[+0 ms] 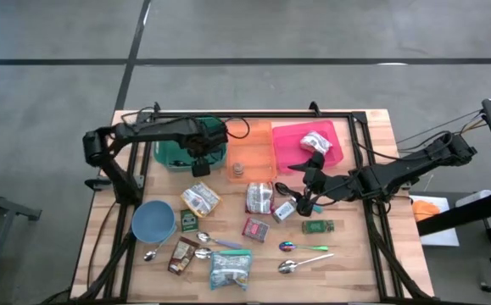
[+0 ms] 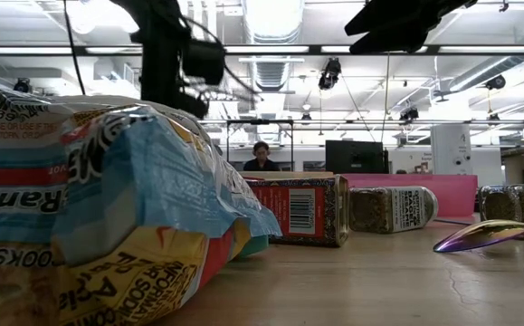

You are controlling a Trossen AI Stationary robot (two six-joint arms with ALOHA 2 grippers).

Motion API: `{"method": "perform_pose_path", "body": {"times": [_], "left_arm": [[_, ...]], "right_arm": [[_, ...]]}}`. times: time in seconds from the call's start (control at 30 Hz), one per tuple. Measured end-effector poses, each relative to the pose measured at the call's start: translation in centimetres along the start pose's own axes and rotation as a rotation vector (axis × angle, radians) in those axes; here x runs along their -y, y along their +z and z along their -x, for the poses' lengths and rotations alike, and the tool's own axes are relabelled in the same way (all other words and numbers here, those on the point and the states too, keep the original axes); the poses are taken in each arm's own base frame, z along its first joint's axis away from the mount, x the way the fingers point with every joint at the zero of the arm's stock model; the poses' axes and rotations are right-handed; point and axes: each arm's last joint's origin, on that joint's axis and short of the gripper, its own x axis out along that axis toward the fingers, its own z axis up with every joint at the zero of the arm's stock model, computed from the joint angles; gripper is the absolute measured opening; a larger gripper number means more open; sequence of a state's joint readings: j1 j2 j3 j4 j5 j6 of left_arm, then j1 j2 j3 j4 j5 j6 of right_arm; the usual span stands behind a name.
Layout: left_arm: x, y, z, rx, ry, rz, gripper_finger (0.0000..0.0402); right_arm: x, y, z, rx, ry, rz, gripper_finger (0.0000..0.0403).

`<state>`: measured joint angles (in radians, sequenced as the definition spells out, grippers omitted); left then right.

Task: Pick & Place Food Item
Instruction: Put the yellow noodle pack into the pink bin

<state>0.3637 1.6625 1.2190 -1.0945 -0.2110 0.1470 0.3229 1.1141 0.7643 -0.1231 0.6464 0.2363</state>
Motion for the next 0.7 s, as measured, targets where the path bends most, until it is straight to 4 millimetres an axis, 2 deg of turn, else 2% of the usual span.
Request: {"method": "perform_pose_path", "body": {"times": [0.17, 0.3, 0.47, 0.7], "left_arm": [[1.8, -1.1, 3.2, 0.112, 0.009, 0.023, 0.0256], [4.6, -1.9, 5.3, 0.192, 0.0, 0.005, 0.0256], [9.7, -2.6, 6.5, 0.244, 0.027, -0.077, 0.0256], [17.0, -4.0, 6.9, 0.33, 0.083, -0.223, 0.0256]], "right_arm": [[0.0, 0.0, 0.0, 0.001, 0.0, -0.001, 0.0333], [0.0, 0.0, 0.0, 0.004, 0.001, -0.004, 0.0333], [0.0, 0.1, 0.0, 0.008, 0.002, -0.025, 0.0333], [0.0, 0.1, 0.0, 0.007, 0.002, -0.065, 0.0333]]}}
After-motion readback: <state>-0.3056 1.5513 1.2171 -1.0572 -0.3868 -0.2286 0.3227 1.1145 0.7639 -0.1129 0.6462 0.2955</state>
